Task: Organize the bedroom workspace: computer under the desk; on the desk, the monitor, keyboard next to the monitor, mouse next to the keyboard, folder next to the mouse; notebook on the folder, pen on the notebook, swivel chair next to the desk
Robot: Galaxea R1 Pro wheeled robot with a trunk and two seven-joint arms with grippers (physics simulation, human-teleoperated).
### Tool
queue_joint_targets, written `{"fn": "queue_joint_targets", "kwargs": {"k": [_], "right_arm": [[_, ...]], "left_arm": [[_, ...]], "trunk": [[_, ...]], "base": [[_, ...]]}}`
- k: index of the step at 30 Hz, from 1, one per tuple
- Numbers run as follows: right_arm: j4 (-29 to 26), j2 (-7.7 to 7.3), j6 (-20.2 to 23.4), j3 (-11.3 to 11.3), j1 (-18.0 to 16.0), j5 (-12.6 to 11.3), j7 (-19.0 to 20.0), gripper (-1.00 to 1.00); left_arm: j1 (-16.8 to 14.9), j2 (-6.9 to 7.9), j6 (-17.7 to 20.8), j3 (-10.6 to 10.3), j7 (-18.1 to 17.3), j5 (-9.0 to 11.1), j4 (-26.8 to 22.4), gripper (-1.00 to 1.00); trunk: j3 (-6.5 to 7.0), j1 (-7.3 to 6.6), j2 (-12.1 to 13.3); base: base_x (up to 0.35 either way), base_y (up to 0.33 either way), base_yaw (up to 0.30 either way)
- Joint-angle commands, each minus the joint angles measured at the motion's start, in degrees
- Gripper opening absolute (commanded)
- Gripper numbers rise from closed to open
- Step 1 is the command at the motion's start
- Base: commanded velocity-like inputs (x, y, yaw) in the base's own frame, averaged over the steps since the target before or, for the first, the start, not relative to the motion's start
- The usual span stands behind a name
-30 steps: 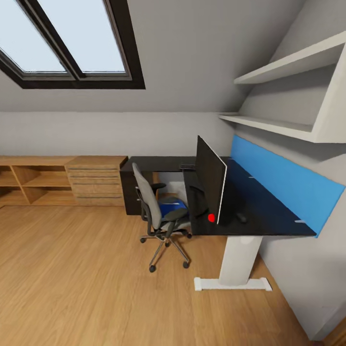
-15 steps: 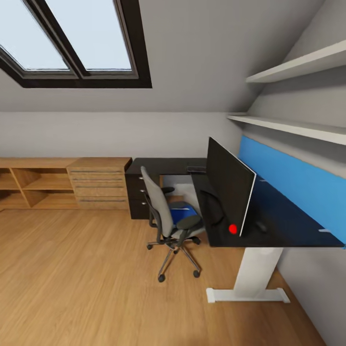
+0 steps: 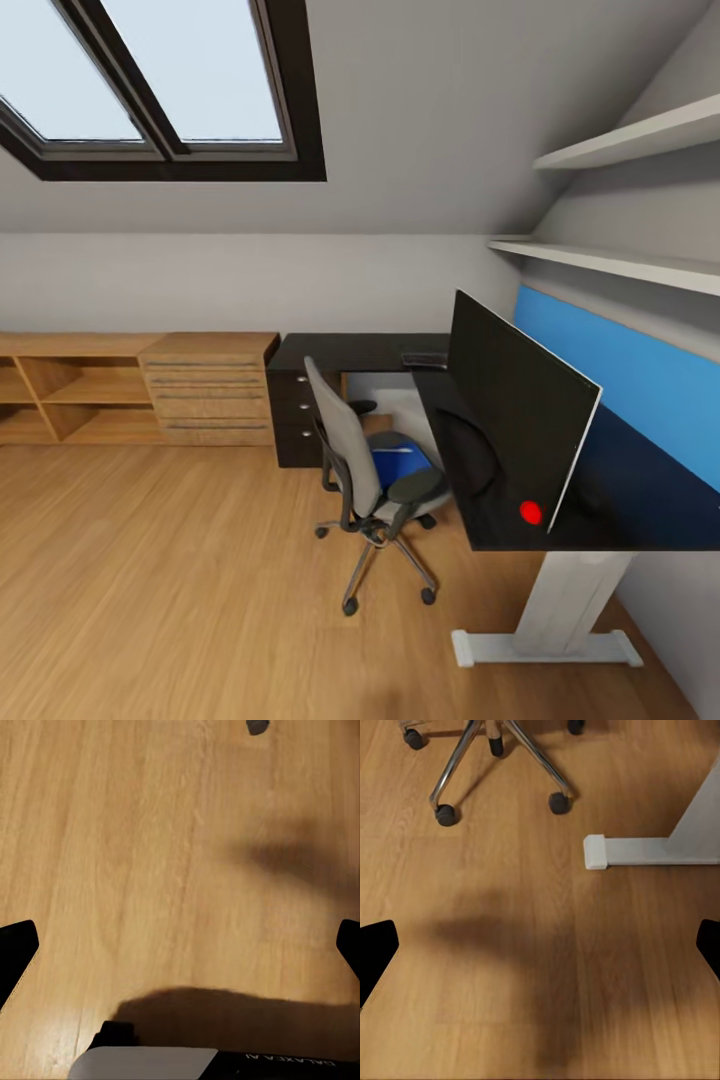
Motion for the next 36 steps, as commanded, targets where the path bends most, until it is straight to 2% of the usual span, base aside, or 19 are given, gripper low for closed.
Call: {"fn": "queue_joint_targets", "kwargs": {"k": [1, 20, 27, 36], "right_arm": [[0.0, 0.01, -0.2, 0.0, 0.0, 0.0, 0.0, 1.0], [-0.5, -0.07, -0.2, 0.0, 0.0, 0.0, -0.1, 1.0], [-0.6, -0.07, -0.2, 0.0, 0.0, 0.0, -0.1, 1.0], [-0.6, -0.07, -0.2, 0.0, 0.0, 0.0, -0.1, 1.0]], "left_arm": [[0.0, -0.03, -0.1, 0.1, -0.1, 0.5, -0.1, 1.0], [0.0, -0.04, -1.7, -0.1, -0.2, 0.4, -0.1, 1.0], [0.0, -0.06, -1.8, 0.0, -0.1, 0.5, -0.4, 1.0], [0.0, -0.46, -1.9, -0.1, 0.1, 0.5, -0.5, 1.0]], "trunk": [[-0.05, 0.04, 0.0], [-0.05, 0.04, 0.0], [-0.05, 0.04, 0.0], [-1.67, 2.01, -3.6]], "base": [[0.315, 0.049, 0.0], [0.299, 0.02, 0.0], [0.078, 0.028, 0.0], [0.003, 0.001, 0.0]]}}
